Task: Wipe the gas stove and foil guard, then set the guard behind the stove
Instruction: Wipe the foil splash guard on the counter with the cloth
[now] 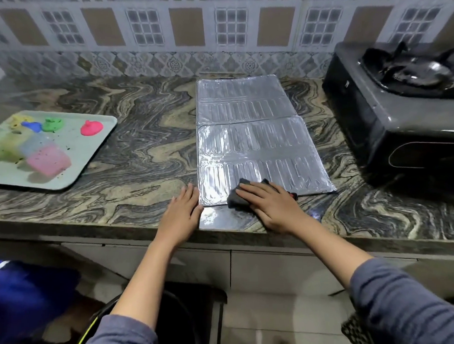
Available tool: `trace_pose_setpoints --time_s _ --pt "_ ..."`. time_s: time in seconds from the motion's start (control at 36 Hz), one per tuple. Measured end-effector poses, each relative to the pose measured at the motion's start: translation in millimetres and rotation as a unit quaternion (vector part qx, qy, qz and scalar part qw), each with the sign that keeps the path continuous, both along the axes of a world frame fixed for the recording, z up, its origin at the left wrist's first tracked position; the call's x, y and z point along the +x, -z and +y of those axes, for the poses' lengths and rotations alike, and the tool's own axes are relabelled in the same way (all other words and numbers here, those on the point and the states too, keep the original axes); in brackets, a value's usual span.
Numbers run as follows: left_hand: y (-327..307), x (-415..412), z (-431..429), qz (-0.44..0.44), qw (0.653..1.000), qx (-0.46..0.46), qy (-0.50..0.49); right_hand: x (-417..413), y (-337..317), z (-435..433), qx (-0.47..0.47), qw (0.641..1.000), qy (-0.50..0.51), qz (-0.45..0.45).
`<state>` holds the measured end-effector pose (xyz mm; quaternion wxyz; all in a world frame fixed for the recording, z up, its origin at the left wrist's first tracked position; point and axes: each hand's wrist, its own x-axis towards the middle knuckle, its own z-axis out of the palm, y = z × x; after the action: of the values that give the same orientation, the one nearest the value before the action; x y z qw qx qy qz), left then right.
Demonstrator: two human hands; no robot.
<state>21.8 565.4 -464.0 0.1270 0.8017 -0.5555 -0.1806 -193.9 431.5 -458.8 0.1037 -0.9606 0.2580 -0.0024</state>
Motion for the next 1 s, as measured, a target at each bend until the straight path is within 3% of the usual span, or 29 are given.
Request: trace_pose_setpoints --time_s 0.33,0.61,0.81,1.0 --pt "-1.7 -2.2 -1.6 0.009 1.0 0.003 -0.007 -50.6 -2.9 -24.9 0.022 0.989 0.144 -0.003" --pt "-3.7 -5.7 -2.7 0.014 1.0 -0.003 -0.023 -73.5 -9.8 -19.4 0.039 0.942 0.332 -0.031" --pt "-5.7 -13.8 -8.1 0.083 0.992 -0.045 -0.08 -79.5 -23.5 -25.5 0.066 0.943 0.324 -0.047" --pt "-17.3 -63.8 -19.0 0.135 0.973 -0.134 -0.13 -76.7 -26.3 -55.1 0.105 0.973 0.207 -0.007"
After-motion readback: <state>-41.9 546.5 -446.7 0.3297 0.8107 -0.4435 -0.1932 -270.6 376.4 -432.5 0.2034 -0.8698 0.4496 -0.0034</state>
